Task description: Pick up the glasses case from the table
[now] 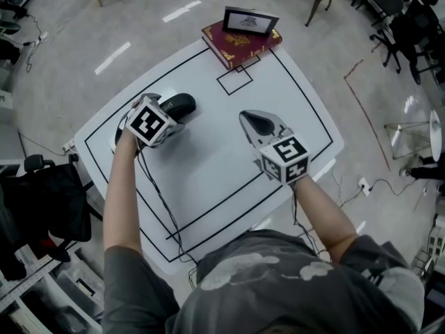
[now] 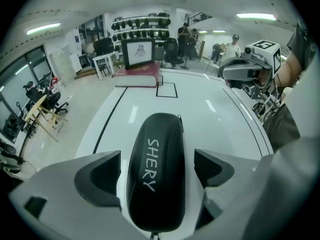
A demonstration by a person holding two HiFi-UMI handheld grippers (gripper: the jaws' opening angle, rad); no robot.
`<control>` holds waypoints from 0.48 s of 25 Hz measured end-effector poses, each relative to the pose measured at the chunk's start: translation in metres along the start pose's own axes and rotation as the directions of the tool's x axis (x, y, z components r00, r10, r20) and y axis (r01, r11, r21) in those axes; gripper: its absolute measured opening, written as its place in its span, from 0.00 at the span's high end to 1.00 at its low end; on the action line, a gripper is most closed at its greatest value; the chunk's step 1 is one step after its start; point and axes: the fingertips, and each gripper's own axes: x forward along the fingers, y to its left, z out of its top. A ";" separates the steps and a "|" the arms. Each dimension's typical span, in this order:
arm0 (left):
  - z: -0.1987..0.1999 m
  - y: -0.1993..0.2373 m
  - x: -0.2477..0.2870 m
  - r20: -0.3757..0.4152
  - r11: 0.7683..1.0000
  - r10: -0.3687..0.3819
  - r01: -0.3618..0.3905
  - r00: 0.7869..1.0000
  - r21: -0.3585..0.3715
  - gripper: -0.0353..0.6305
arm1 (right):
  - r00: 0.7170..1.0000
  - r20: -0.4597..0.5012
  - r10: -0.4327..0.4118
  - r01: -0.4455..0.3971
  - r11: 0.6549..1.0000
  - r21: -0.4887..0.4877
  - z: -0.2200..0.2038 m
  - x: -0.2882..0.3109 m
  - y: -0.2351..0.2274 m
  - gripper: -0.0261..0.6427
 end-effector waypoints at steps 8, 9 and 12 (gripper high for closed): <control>-0.007 -0.006 0.021 -0.078 0.999 -0.048 0.049 0.996 0.005 0.27 | 1.000 -0.022 -0.003 0.003 1.000 0.017 -0.012 -0.004 -0.008 0.96; -0.012 -0.011 0.023 -0.089 0.996 -0.087 0.086 0.992 -0.019 0.27 | 1.000 -0.024 -0.002 0.003 1.000 0.019 -0.013 -0.005 -0.008 0.96; -0.014 -0.017 0.024 -0.070 0.990 -0.139 0.136 0.988 -0.040 0.41 | 1.000 -0.023 -0.004 0.005 1.000 0.026 -0.017 -0.006 -0.009 0.96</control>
